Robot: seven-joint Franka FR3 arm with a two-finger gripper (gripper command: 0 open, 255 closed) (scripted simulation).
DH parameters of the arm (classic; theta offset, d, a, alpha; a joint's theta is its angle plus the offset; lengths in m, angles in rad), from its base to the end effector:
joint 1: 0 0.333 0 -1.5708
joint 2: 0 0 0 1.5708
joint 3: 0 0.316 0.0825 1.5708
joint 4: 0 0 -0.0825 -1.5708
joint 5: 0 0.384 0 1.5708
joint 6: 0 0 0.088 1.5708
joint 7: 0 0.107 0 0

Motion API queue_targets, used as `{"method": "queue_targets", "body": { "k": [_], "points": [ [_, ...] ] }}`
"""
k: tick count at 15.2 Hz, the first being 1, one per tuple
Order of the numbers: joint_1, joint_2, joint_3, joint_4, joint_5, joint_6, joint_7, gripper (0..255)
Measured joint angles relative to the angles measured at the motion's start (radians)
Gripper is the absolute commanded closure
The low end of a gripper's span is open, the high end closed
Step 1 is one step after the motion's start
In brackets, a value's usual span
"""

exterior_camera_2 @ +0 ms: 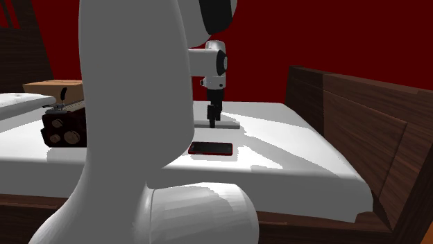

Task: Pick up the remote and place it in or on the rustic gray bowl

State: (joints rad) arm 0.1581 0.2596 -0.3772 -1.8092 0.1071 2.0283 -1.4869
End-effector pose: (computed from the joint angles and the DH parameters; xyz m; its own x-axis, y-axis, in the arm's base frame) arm 0.6096 -0.1150 0.4061 0.3343 0.9425 -0.0014 0.9423 -0.3343 -0.0206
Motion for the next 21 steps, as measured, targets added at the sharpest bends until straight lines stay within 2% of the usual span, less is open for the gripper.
{"method": "queue_targets", "body": {
  "k": [5,6,16,21],
  "points": [
    [0.0,0.001,0.0,-0.004,0.001,0.006,-0.001,0],
    [0.0,0.001,0.0,-0.004,0.001,0.006,-0.001,255],
    [0.0,0.001,0.0,-0.003,0.001,0.006,-0.001,255],
    [0.001,-0.015,-0.003,0.031,-0.007,-0.044,0.004,255]
  ]
}}
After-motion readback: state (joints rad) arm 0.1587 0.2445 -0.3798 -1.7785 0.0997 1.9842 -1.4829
